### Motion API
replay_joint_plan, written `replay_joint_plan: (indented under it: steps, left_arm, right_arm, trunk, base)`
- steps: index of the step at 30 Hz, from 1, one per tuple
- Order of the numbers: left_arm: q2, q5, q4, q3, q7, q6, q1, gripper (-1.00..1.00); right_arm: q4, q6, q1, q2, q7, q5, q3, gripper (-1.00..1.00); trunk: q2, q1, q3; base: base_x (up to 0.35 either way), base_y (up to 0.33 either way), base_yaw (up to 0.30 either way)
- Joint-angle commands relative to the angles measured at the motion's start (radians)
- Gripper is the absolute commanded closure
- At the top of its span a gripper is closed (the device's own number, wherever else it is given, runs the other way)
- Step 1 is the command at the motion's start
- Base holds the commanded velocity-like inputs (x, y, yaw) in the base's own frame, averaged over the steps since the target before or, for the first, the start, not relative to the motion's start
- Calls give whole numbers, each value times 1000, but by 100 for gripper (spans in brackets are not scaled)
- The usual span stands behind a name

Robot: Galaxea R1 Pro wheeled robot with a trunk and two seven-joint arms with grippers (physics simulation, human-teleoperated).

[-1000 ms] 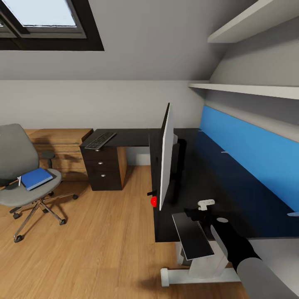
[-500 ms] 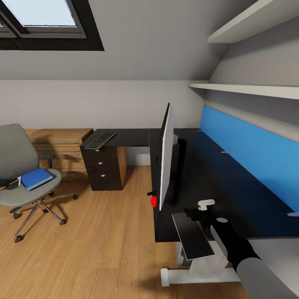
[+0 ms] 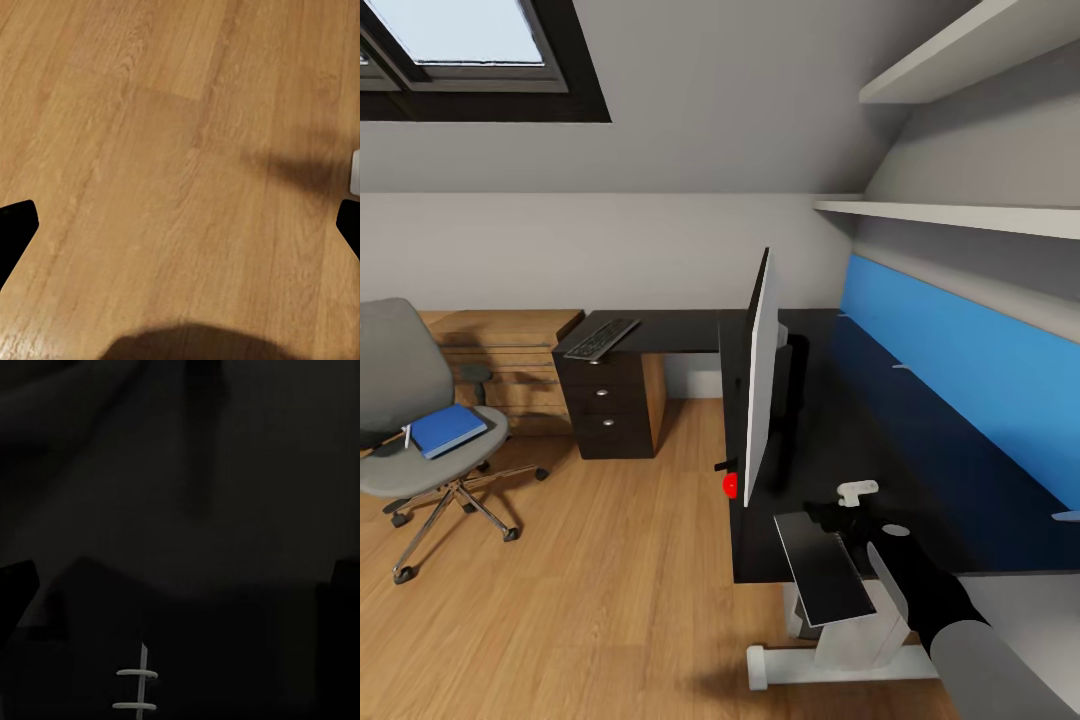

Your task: In the bedroom, organize the workspace by keeping the computer under the desk, ensuring the monitor is on the desk, placing the keyboard on the desk next to the monitor, placing the mouse on the desk next to the keyboard, moving the folder from the swivel chair onto the desk next to the mouse, stacking the notebook on top of the folder with the pen on top of the notebook, and positioning the swivel chair next to the desk.

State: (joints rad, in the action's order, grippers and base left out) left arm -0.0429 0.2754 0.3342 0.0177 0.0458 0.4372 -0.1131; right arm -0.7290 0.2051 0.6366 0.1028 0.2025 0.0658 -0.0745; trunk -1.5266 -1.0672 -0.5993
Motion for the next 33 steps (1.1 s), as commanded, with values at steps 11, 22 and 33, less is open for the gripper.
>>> replay_joint_plan:
  steps: [11, 22, 33]
  left_arm:
    - [-4, -2, 0, 5, 3, 3, 0, -100]
    - [-6, -3, 0, 5, 3, 3, 0, -100]
    - [-8, -4, 0, 5, 3, 2, 0, -100]
  right_arm:
    - [28, 10, 0, 2, -3, 5, 2, -100]
    - [-17, 11, 0, 4, -3, 5, 10, -100]
    - [-37, 12, 0, 5, -3, 7, 26, -100]
  trunk:
    - [0, 0, -1]
    - [0, 0, -1]
    - [0, 0, -1]
  base:
    - [0, 0, 0]
    - [0, 0, 0]
    - [0, 0, 0]
